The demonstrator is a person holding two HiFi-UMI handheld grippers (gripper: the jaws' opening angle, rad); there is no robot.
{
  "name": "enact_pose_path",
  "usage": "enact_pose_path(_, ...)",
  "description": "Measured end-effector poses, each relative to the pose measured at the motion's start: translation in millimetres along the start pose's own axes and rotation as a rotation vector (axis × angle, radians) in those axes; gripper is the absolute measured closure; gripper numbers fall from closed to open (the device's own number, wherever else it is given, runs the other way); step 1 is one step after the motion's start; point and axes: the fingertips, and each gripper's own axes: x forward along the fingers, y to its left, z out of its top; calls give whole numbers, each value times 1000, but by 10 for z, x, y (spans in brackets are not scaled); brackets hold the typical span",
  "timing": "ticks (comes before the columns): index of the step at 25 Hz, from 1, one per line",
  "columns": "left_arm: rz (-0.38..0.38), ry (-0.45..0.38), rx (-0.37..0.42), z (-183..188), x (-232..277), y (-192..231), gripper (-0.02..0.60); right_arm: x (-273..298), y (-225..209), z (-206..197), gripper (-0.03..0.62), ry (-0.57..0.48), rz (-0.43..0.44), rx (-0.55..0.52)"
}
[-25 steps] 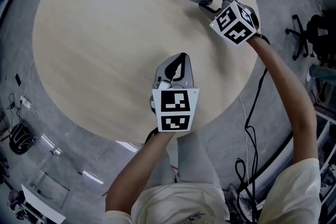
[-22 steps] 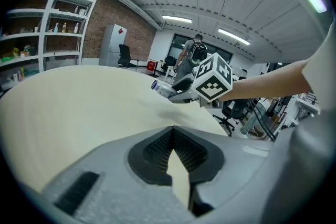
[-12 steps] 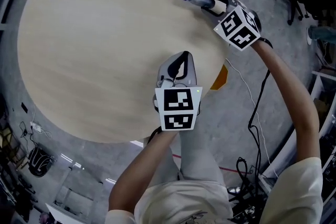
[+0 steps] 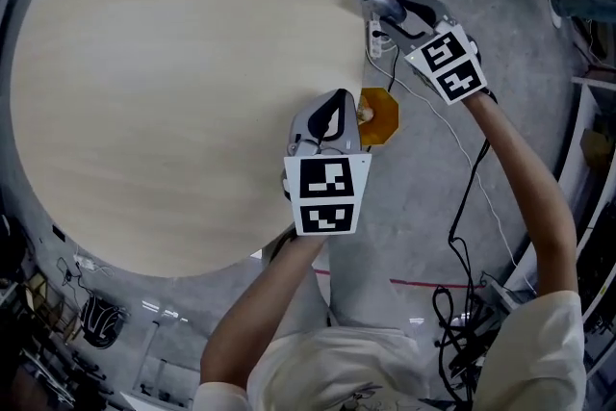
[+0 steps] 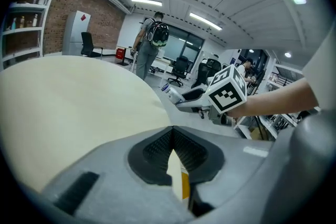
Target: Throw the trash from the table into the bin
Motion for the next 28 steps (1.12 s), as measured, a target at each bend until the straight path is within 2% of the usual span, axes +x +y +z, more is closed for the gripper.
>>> enact_pose_path(3, -29, 21, 11, -46, 178, -211, 577, -98, -93, -415, 401, 17, -31, 110)
enact_pose_path(11, -93, 87, 39, -304, 569, -736, 577, -213, 49, -1525, 401, 99, -42, 273)
enact_pose_path(20, -120, 224, 56, -967, 807, -923, 577, 29, 775, -2616, 401, 218, 15, 411)
enact_pose_path(28, -118, 300, 54, -1418, 898, -908, 577, 224, 1506, -3255, 401, 330, 99, 438)
